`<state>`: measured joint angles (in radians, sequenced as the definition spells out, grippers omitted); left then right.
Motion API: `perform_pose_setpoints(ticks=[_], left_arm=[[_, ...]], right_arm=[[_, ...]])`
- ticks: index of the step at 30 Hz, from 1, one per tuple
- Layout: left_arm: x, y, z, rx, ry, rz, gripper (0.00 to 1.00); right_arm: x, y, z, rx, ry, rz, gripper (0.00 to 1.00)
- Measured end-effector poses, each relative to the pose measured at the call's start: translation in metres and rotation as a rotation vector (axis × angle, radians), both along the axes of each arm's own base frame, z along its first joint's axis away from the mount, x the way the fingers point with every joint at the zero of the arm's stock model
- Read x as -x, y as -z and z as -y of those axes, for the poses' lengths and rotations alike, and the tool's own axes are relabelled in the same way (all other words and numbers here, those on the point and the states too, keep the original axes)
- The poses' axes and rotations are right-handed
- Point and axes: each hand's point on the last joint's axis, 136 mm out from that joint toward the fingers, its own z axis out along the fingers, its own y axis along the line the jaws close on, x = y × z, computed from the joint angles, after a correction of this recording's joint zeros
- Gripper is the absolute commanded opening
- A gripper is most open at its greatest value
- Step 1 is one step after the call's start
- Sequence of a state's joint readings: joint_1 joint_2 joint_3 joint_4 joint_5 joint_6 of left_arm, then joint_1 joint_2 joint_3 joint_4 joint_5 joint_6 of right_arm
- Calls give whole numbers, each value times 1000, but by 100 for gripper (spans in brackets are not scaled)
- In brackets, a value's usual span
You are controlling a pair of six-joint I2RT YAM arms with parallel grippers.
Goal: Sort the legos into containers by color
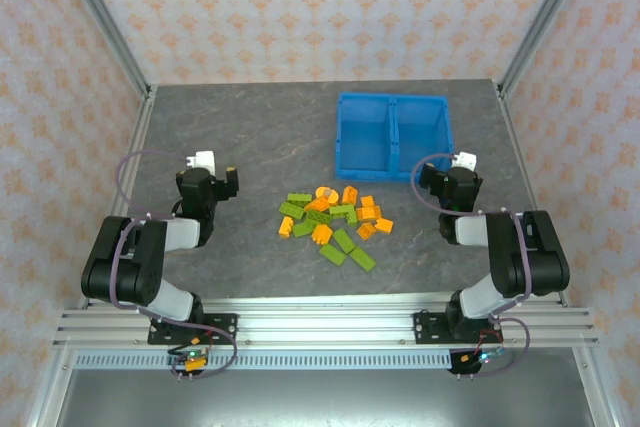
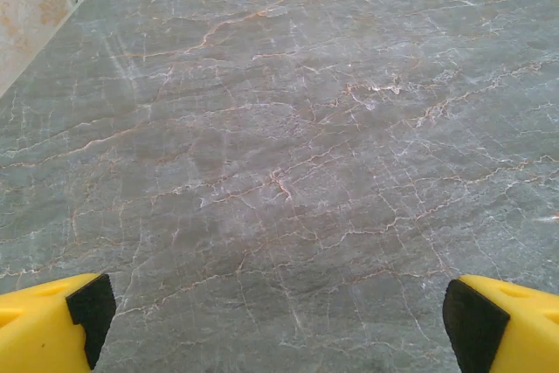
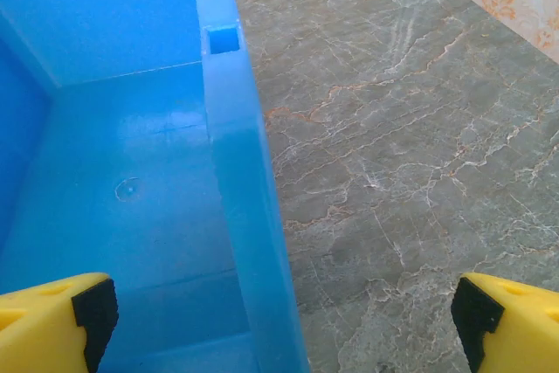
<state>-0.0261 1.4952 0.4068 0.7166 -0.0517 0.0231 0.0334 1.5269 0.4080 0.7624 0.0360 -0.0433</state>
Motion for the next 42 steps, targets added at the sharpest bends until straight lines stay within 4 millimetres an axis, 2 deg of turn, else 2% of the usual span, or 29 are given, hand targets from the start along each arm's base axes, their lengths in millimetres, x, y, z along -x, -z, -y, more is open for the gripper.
perform_pose_setpoints(ticks=[18, 21, 24, 28, 29, 31, 33, 34, 36, 38, 40, 42], left_arm=[[0, 0, 0, 0, 0, 0, 100], [0, 0, 0, 1, 0, 0, 100], [0, 0, 0, 0, 0, 0, 100], [0, 0, 0, 0, 0, 0, 100], [0, 0, 0, 0, 0, 0, 100], [0, 0, 0, 0, 0, 0, 100], [0, -2, 1, 0, 2, 5, 100], [1, -5, 2, -4, 1, 10, 100], [7, -16, 8, -12, 8, 17, 100], [13, -40, 18, -14, 21, 46, 100], [15, -82, 37, 6, 62, 131, 100], [20, -128, 64, 33, 139, 221, 100]], right_arm=[[0, 0, 0, 0, 0, -1, 99], [5, -2, 3, 5, 18, -20, 99], [14, -30, 12, -29, 102, -17, 100], [29, -110, 10, -188, 174, 92, 99], [34, -124, 7, -227, 173, 109, 99], [46, -142, -4, -308, 147, 108, 99], [59, -142, -19, -373, 97, 51, 99], [65, -136, -30, -397, 63, 0, 98], [81, -119, -56, -440, -27, -131, 99], [96, -103, -80, -463, -106, -259, 99], [112, -87, -106, -475, -186, -400, 99], [123, -77, -129, -465, -255, -505, 99]])
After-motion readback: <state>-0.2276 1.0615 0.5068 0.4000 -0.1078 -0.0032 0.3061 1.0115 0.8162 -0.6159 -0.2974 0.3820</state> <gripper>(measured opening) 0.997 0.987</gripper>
